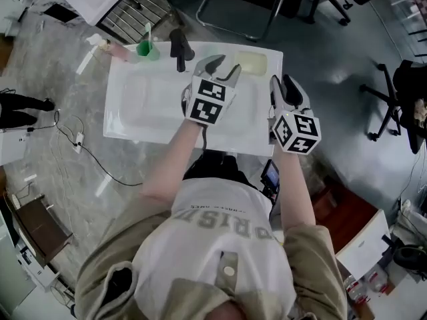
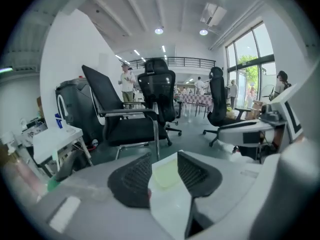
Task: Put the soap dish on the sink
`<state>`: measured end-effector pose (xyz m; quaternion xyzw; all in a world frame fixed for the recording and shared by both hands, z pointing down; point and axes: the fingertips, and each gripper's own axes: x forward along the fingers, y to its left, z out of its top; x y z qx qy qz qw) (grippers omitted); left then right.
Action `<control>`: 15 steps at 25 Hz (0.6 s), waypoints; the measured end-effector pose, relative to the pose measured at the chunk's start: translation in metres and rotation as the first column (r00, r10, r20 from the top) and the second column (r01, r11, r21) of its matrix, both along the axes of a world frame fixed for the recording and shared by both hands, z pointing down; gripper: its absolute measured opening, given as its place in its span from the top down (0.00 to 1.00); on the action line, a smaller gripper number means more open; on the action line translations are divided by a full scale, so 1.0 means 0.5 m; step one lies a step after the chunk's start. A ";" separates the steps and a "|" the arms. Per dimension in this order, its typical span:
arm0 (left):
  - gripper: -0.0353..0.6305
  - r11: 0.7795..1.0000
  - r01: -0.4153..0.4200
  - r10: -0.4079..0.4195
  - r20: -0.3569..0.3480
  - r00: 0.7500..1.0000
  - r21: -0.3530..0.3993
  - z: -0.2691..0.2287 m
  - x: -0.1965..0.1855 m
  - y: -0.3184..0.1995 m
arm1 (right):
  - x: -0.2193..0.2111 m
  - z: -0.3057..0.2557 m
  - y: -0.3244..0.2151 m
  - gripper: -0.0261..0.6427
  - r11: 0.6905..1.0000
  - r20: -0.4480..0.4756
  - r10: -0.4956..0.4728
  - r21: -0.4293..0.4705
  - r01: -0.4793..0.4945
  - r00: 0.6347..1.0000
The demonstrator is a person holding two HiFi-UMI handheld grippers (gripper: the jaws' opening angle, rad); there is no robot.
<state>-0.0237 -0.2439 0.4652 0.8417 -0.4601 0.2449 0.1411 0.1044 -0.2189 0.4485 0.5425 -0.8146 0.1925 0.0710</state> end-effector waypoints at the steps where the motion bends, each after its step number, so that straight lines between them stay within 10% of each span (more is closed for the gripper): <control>1: 0.70 0.999 0.016 -0.016 -0.006 1.000 0.030 -0.018 -0.006 0.010 | -0.001 -0.016 0.015 0.77 1.000 -0.004 -0.005 0.016 0.005 1.000; 15: 0.90 0.949 0.069 -0.064 -0.025 0.998 0.309 -0.190 -0.044 0.149 | -0.021 -0.166 0.147 0.93 0.982 -0.052 -0.020 0.187 0.029 0.998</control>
